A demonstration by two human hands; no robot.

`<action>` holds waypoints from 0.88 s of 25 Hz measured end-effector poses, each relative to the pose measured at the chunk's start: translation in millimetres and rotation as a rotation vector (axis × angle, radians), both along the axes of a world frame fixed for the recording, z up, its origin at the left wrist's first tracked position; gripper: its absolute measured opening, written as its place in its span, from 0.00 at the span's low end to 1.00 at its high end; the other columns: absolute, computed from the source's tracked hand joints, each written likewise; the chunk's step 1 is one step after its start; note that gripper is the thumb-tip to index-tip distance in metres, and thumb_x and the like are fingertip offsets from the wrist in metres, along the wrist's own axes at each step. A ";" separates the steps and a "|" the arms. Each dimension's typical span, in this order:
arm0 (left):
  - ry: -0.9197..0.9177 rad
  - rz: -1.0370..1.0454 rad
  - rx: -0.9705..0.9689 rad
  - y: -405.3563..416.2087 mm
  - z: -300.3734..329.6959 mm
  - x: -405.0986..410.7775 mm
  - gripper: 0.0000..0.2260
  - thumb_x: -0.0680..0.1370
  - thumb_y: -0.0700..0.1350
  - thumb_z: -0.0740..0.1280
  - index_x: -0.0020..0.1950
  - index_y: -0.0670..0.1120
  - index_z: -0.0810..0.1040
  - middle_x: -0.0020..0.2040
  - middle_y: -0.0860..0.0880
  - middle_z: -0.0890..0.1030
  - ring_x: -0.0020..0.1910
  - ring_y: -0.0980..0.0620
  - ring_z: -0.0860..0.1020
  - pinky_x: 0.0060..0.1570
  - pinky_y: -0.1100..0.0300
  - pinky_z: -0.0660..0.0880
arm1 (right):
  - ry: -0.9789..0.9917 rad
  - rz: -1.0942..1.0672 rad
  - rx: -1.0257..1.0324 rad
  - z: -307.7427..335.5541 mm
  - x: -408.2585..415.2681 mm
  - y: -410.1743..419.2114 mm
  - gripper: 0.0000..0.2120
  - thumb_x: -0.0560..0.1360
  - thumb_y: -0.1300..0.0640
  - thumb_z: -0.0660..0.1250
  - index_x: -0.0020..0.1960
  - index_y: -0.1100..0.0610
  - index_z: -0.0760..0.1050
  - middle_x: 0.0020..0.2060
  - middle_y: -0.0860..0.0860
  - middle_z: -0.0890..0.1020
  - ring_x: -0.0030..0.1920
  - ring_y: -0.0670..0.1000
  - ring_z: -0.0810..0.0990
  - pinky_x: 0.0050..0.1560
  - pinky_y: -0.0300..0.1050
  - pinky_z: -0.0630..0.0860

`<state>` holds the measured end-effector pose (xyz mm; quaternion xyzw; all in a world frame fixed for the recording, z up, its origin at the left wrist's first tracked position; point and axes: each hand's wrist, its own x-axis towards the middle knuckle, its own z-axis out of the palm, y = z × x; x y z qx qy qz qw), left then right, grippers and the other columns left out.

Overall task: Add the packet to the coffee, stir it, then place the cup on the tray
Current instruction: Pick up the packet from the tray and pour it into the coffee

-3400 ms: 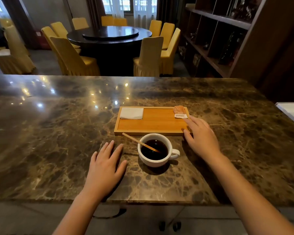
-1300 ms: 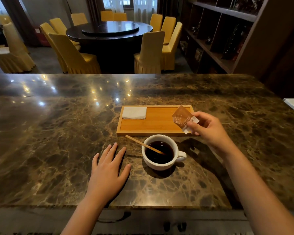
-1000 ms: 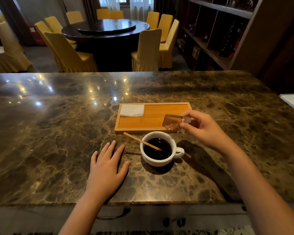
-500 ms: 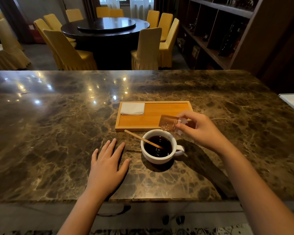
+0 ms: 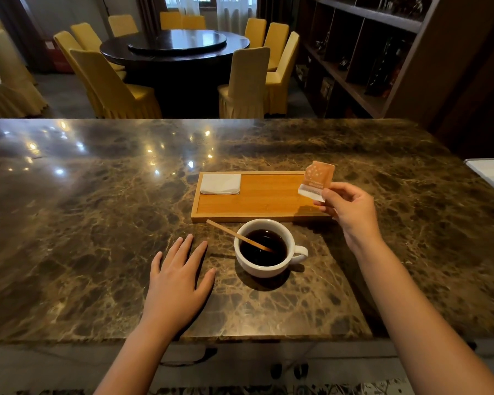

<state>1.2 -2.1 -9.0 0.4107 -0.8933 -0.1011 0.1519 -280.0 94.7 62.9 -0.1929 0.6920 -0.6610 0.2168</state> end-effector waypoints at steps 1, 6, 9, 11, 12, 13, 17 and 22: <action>-0.002 0.000 0.002 0.0 -0.3 0.1 0.29 0.72 0.63 0.46 0.71 0.55 0.59 0.74 0.48 0.57 0.72 0.52 0.50 0.70 0.44 0.46 | 0.049 -0.035 0.050 -0.1 -5.3 -3.2 0.06 0.74 0.60 0.67 0.50 0.55 0.79 0.46 0.51 0.82 0.44 0.49 0.83 0.41 0.40 0.78; 0.008 0.001 0.004 0.3 -0.3 -0.2 0.29 0.72 0.64 0.46 0.71 0.55 0.59 0.74 0.48 0.58 0.72 0.53 0.50 0.69 0.44 0.46 | 0.342 -0.042 0.370 -10.1 -34.5 -28.6 0.08 0.73 0.58 0.68 0.52 0.56 0.79 0.49 0.53 0.82 0.49 0.51 0.79 0.40 0.42 0.76; 0.007 0.002 0.000 -0.1 -0.5 -0.2 0.29 0.72 0.63 0.46 0.71 0.55 0.59 0.74 0.48 0.57 0.71 0.54 0.49 0.69 0.44 0.46 | 0.485 -0.005 0.490 -18.5 -44.4 -37.5 0.07 0.73 0.57 0.68 0.50 0.56 0.80 0.49 0.54 0.83 0.51 0.53 0.79 0.56 0.56 0.76; 0.013 -0.001 -0.003 0.5 -0.3 -0.2 0.28 0.73 0.63 0.47 0.71 0.55 0.59 0.74 0.48 0.58 0.71 0.54 0.49 0.69 0.44 0.47 | 0.608 -0.022 0.557 -23.8 -48.1 -40.7 0.06 0.73 0.55 0.67 0.49 0.54 0.80 0.49 0.53 0.83 0.52 0.54 0.79 0.62 0.60 0.70; 0.014 -0.002 -0.004 0.6 -0.3 -0.3 0.28 0.73 0.63 0.47 0.71 0.54 0.59 0.74 0.48 0.58 0.71 0.54 0.49 0.69 0.44 0.47 | 0.657 -0.035 0.594 -26.1 -48.9 -42.2 0.06 0.74 0.55 0.67 0.49 0.54 0.79 0.49 0.53 0.83 0.52 0.55 0.78 0.64 0.59 0.68; 0.016 -0.003 -0.005 0.9 -0.5 -0.4 0.28 0.73 0.63 0.47 0.71 0.54 0.60 0.73 0.48 0.58 0.71 0.54 0.49 0.69 0.44 0.47 | 0.697 -0.044 0.623 -28.5 -49.3 -43.4 0.06 0.74 0.55 0.66 0.49 0.54 0.79 0.49 0.53 0.83 0.52 0.55 0.78 0.64 0.58 0.65; 0.024 -0.006 -0.012 0.5 -0.3 -0.7 0.28 0.73 0.62 0.48 0.70 0.54 0.61 0.73 0.47 0.59 0.71 0.53 0.51 0.69 0.42 0.49 | 0.776 -0.057 0.628 -28.2 -45.8 -42.5 0.10 0.74 0.54 0.67 0.54 0.55 0.76 0.49 0.54 0.82 0.53 0.55 0.78 0.62 0.56 0.65; 0.025 -0.003 -0.011 1.2 0.0 -0.4 0.28 0.73 0.62 0.48 0.70 0.53 0.61 0.73 0.46 0.59 0.71 0.54 0.50 0.69 0.43 0.49 | 1.217 0.284 0.670 -27.9 -31.6 -28.7 0.19 0.79 0.51 0.54 0.69 0.52 0.66 0.72 0.51 0.68 0.73 0.52 0.62 0.72 0.57 0.53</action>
